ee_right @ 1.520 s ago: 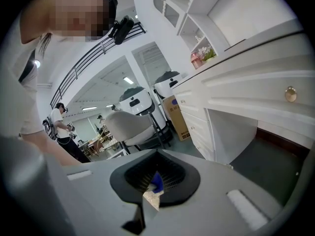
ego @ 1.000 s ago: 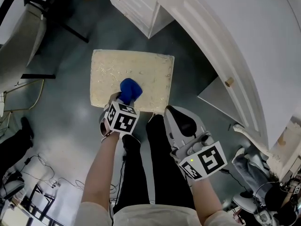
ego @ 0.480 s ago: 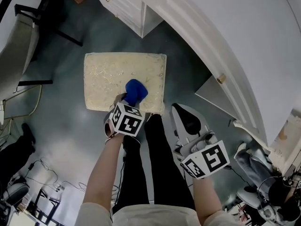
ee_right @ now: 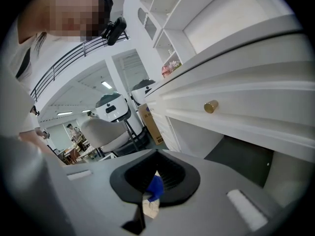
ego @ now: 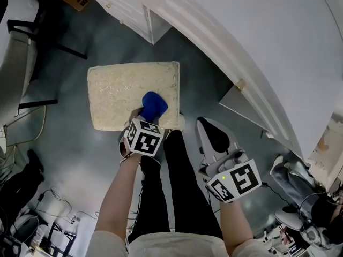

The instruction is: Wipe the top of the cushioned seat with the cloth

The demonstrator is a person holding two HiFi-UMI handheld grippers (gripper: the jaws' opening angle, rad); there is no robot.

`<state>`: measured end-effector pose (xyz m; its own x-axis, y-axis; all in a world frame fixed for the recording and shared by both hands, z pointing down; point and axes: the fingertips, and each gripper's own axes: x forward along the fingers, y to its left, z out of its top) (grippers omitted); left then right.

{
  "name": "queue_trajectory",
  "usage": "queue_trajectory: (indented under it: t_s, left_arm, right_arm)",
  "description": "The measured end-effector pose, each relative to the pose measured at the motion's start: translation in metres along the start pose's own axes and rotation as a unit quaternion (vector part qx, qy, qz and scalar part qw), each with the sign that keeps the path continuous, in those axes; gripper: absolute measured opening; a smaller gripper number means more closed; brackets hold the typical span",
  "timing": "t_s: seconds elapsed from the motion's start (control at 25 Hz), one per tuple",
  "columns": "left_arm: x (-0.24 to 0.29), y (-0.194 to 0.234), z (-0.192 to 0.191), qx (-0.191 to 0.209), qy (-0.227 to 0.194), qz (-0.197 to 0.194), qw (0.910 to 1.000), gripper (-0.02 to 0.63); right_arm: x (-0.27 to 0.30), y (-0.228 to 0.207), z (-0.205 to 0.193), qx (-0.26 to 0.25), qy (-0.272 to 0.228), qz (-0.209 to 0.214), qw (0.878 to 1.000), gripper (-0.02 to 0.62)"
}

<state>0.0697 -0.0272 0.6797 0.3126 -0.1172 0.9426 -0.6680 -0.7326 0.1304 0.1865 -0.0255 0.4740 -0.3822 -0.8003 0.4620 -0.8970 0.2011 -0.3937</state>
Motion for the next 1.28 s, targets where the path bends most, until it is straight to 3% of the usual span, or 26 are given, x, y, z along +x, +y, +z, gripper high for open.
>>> queue_trajectory:
  t_s: [0.6, 1.04, 1.28]
  left_arm:
    - [0.021, -0.05, 0.033, 0.045, 0.001, -0.037, 0.9983, 0.069]
    - [0.015, -0.06, 0.019, -0.007, -0.02, -0.047, 0.9987, 0.069]
    - [0.01, -0.07, -0.001, -0.014, -0.014, -0.065, 0.9977, 0.069]
  right_arm:
    - [-0.015, -0.022, -0.005, 0.017, -0.003, -0.029, 0.999, -0.002]
    - [-0.015, -0.015, -0.002, 0.011, -0.007, -0.025, 1.0, -0.002]
    - [-0.015, -0.004, -0.003, 0.009, -0.006, -0.018, 1.0, -0.002]
